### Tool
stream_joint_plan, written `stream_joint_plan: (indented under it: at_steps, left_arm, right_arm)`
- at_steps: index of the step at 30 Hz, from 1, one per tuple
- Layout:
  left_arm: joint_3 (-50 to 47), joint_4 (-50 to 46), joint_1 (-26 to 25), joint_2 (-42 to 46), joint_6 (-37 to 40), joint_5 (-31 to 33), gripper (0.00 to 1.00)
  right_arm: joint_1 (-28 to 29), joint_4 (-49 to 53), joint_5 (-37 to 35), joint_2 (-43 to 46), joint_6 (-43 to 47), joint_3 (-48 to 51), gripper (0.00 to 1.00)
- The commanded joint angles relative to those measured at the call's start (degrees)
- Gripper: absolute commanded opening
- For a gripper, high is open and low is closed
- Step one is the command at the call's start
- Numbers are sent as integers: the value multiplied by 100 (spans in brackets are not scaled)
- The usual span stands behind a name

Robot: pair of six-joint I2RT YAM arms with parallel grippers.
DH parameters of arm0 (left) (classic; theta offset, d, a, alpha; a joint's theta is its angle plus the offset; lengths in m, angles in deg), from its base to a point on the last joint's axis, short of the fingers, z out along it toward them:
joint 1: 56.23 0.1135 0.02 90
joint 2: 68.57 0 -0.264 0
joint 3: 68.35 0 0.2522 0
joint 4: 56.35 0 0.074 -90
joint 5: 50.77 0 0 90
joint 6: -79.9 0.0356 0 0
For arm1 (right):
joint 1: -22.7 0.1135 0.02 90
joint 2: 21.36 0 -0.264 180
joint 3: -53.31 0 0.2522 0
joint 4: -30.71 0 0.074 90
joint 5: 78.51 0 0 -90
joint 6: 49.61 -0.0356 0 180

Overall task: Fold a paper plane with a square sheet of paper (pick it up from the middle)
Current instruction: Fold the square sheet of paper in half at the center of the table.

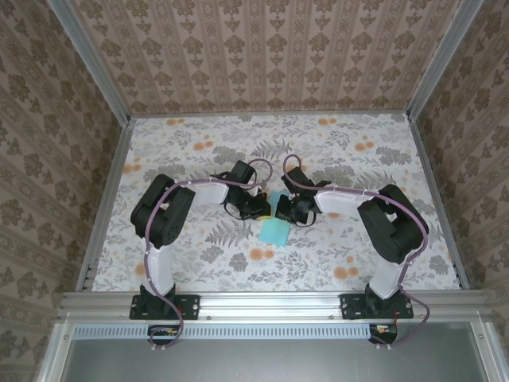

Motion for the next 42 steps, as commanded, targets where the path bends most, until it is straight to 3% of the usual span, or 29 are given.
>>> stream_joint_plan:
  at_steps: [1,7,16,24,34,42]
  left_arm:
    - [-204,-855,0,-496,-13,784,0]
    - [-293,-905,8,-495,53,953,0]
    - [-526,-753,115,-500,31,940,0]
    - [-507,-740,113,-538,56,860,0]
    - [-512,-735,105,-538,55,843,0]
    - [-591,-735,105,-520,10,898,0]
  right_arm:
    - [19,252,-5,-128,179,186,11]
    - [-93,232,-104,-20,425,567,11]
    - [-650,-75,-345,890,556,1669,11]
    - [-611,-410,-86,1497,484,1284,10]
    - [-447,-1137,551,372,471,576,7]
    - [-644,-927,-114,144,626,850,6]
